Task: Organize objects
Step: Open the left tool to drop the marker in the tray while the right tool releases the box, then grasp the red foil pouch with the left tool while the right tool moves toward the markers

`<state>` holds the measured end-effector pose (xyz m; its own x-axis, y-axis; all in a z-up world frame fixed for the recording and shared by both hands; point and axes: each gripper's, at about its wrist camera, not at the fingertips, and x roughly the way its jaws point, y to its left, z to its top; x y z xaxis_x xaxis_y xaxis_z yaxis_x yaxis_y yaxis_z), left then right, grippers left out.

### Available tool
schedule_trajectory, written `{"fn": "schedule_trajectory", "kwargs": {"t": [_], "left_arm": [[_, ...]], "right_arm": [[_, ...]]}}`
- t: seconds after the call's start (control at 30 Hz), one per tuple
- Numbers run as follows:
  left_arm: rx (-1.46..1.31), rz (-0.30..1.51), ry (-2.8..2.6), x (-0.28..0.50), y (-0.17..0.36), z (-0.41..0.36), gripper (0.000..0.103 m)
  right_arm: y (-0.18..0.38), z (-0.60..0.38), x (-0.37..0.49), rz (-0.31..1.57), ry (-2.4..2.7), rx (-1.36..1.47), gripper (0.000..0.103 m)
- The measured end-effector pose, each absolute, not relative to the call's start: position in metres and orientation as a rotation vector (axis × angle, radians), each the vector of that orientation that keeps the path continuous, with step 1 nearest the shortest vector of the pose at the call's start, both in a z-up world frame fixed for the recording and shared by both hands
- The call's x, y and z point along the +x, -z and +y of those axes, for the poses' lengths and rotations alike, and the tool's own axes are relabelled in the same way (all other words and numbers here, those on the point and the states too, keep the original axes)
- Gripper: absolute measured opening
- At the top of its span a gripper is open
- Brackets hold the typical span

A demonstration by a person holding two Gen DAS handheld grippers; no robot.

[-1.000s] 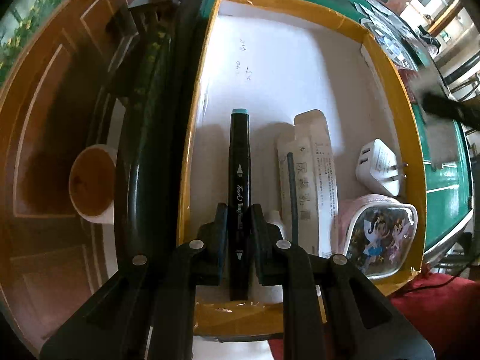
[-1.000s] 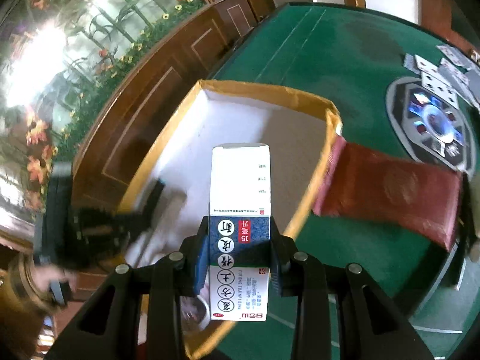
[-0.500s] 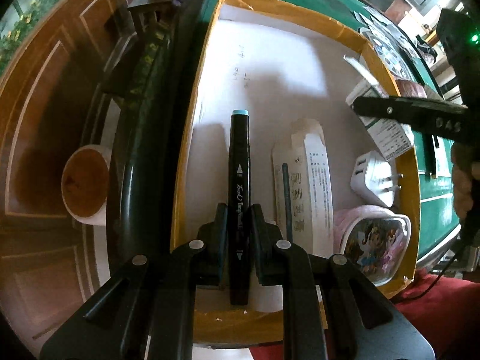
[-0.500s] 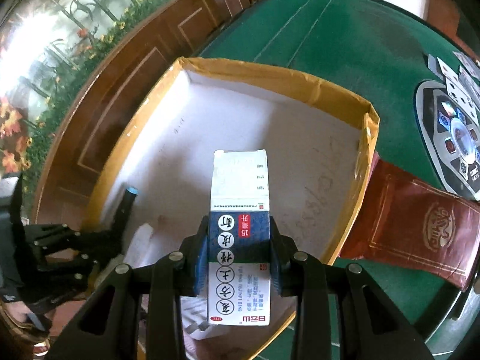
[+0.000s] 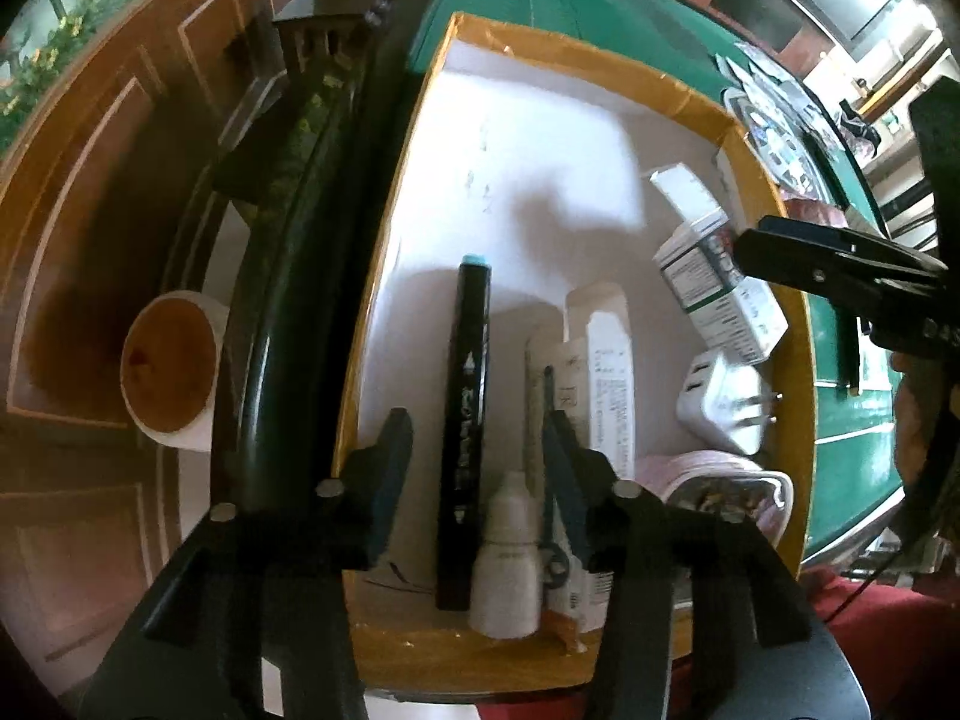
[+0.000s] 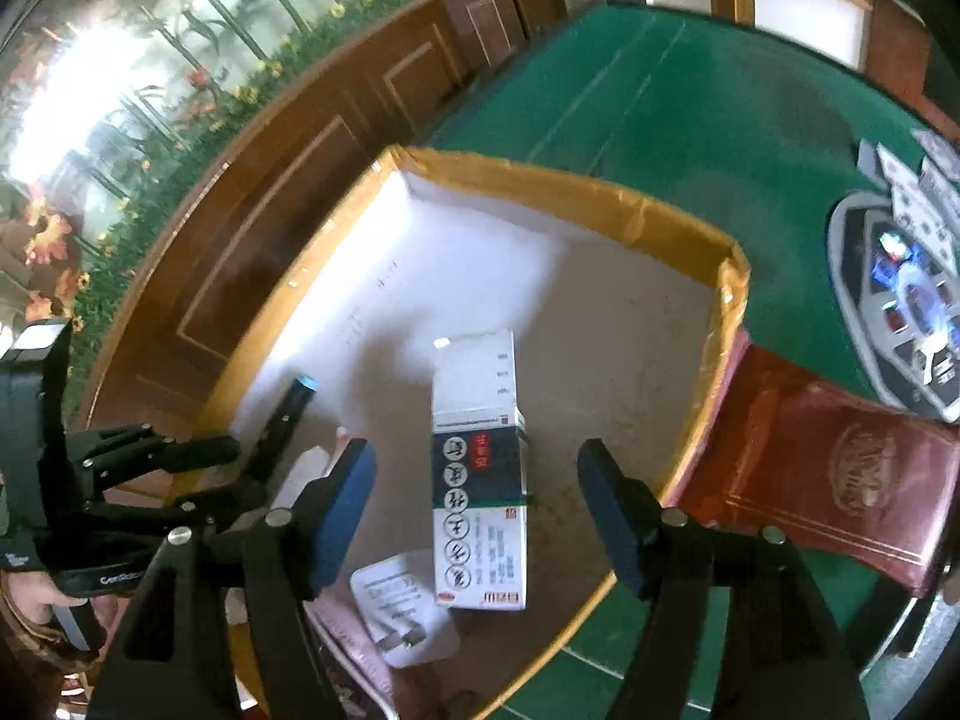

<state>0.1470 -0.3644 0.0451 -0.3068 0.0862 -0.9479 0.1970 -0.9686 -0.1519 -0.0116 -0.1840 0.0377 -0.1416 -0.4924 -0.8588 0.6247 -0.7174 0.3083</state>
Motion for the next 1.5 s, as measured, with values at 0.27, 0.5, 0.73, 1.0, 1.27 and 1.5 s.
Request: {"fn": "schedule_trajectory", "kwargs": {"t": [0.27, 0.5, 0.73, 1.0, 1.27, 1.5], "left_arm": [[1.756, 0.451, 2.56, 0.143, -0.074, -0.355, 0.071], [1.862, 0.395, 2.687, 0.106, -0.09, -0.306, 0.072], [2.011, 0.152, 2.864, 0.054, -0.102, -0.23, 0.072], [2.179, -0.162, 2.961, -0.013, -0.085, -0.151, 0.083], [2.244, -0.399, 2.977, -0.052, -0.061, -0.12, 0.083], [2.316, -0.437, 2.973, -0.076, -0.044, -0.111, 0.083]], "right_arm": [[-0.061, -0.109, -0.002, -0.016, 2.035, 1.36, 0.083], [-0.041, -0.035, 0.001, -0.252, 2.137, 1.523, 0.086], [-0.034, 0.023, 0.011, -0.383, 2.229, 1.57, 0.101], [-0.036, 0.062, 0.029, -0.452, 2.296, 1.585, 0.102], [-0.037, 0.086, 0.042, -0.485, 2.335, 1.608, 0.102], [-0.041, 0.098, 0.048, -0.493, 2.36, 1.615, 0.102]]}}
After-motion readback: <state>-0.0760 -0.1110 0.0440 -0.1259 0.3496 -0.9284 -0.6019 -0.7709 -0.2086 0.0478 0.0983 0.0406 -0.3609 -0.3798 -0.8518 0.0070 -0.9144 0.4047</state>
